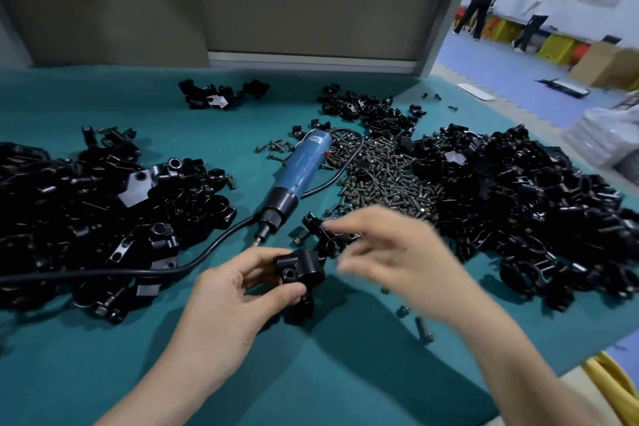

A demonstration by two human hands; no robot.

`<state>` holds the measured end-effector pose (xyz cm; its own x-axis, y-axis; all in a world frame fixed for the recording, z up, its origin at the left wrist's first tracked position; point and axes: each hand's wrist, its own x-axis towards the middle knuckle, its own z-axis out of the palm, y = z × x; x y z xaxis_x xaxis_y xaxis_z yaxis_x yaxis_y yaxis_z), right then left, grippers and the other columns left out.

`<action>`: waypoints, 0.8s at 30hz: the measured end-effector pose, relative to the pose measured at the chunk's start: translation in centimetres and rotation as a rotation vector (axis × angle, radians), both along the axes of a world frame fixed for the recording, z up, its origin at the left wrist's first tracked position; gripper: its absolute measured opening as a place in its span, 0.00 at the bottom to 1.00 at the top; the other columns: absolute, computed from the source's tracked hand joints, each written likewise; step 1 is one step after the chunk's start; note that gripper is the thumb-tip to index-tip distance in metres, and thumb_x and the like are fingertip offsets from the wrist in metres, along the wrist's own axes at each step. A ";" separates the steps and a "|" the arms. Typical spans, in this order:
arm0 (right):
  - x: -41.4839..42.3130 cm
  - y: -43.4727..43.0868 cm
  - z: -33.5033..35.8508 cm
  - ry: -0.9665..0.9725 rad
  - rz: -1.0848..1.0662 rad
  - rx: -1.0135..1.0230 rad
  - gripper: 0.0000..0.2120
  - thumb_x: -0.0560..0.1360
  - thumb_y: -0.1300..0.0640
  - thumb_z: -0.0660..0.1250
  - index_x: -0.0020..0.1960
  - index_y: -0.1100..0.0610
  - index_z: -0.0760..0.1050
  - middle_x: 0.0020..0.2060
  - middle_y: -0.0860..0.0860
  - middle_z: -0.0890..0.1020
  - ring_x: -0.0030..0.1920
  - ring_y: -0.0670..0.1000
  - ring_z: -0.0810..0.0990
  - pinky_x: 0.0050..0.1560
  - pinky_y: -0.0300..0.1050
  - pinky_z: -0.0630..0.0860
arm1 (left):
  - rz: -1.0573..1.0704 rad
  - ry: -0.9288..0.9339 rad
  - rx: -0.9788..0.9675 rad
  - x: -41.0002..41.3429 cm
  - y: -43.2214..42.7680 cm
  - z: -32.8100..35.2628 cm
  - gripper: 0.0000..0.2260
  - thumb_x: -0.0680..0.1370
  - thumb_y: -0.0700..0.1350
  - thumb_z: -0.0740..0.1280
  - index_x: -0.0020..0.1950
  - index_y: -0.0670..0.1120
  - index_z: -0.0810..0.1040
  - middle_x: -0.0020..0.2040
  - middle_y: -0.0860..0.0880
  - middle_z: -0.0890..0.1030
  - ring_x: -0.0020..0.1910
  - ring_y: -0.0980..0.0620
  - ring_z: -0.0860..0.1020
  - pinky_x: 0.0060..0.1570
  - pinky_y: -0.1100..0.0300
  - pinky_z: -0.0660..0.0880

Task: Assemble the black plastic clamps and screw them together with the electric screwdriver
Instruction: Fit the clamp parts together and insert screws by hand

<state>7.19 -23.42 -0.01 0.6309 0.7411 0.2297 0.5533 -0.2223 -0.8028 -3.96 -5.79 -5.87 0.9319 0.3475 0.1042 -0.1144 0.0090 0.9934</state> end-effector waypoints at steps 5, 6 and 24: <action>5.6 -4.1 1.3 -0.262 -0.556 -0.310 0.10 0.74 0.65 0.70 0.42 0.49 0.80 0.36 0.42 0.81 0.35 0.40 0.79 0.41 0.29 0.76 | 0.002 0.015 0.030 0.1 0.2 -0.3 0.15 0.61 0.49 0.75 0.46 0.60 0.84 0.46 0.53 0.86 0.43 0.54 0.84 0.45 0.67 0.79; 6.3 -4.4 0.7 -0.271 -0.553 -0.428 0.08 0.74 0.64 0.70 0.43 0.51 0.80 0.35 0.43 0.80 0.36 0.40 0.78 0.42 0.31 0.75 | 0.005 0.012 0.031 0.0 0.1 -0.4 0.15 0.61 0.50 0.75 0.47 0.60 0.84 0.46 0.53 0.86 0.44 0.54 0.84 0.45 0.67 0.79; 6.1 -3.9 -0.3 -0.163 -0.510 -0.253 0.06 0.75 0.60 0.69 0.45 0.51 0.73 0.37 0.46 0.79 0.38 0.44 0.77 0.46 0.42 0.77 | -0.007 0.000 0.059 0.2 0.1 -0.5 0.14 0.62 0.51 0.75 0.47 0.59 0.83 0.46 0.53 0.85 0.43 0.54 0.84 0.46 0.66 0.79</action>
